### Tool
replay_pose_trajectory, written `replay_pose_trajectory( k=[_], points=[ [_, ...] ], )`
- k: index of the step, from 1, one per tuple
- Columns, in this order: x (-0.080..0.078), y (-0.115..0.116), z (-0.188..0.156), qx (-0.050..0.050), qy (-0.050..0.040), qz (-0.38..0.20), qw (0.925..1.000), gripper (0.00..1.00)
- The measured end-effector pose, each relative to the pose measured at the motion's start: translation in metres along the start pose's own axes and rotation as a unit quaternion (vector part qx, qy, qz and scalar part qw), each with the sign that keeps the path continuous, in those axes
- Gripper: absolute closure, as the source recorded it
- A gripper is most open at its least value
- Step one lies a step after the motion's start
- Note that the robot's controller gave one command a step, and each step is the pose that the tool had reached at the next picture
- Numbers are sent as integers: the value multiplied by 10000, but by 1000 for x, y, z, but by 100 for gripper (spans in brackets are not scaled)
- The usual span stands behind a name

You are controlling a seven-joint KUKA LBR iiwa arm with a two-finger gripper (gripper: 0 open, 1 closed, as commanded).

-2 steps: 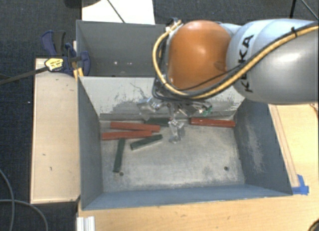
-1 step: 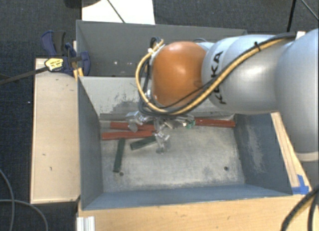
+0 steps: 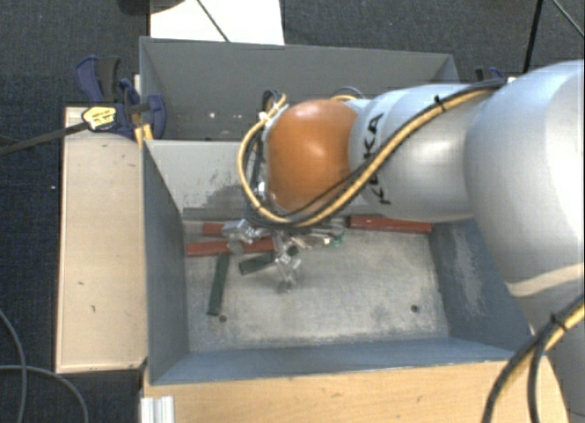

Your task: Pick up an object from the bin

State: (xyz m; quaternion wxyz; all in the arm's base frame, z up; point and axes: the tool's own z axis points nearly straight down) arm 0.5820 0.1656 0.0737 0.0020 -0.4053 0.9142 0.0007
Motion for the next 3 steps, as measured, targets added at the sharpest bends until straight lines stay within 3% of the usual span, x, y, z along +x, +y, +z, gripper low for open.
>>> replay_pose_trajectory(
  k=[1,2,3],
  points=[
    [5,-12,3,-5,8,-702,9975,100],
    [5,-12,3,-6,9,-694,9976,100],
    [-16,0,-162,18,-21,-819,9966,100]
  ],
)
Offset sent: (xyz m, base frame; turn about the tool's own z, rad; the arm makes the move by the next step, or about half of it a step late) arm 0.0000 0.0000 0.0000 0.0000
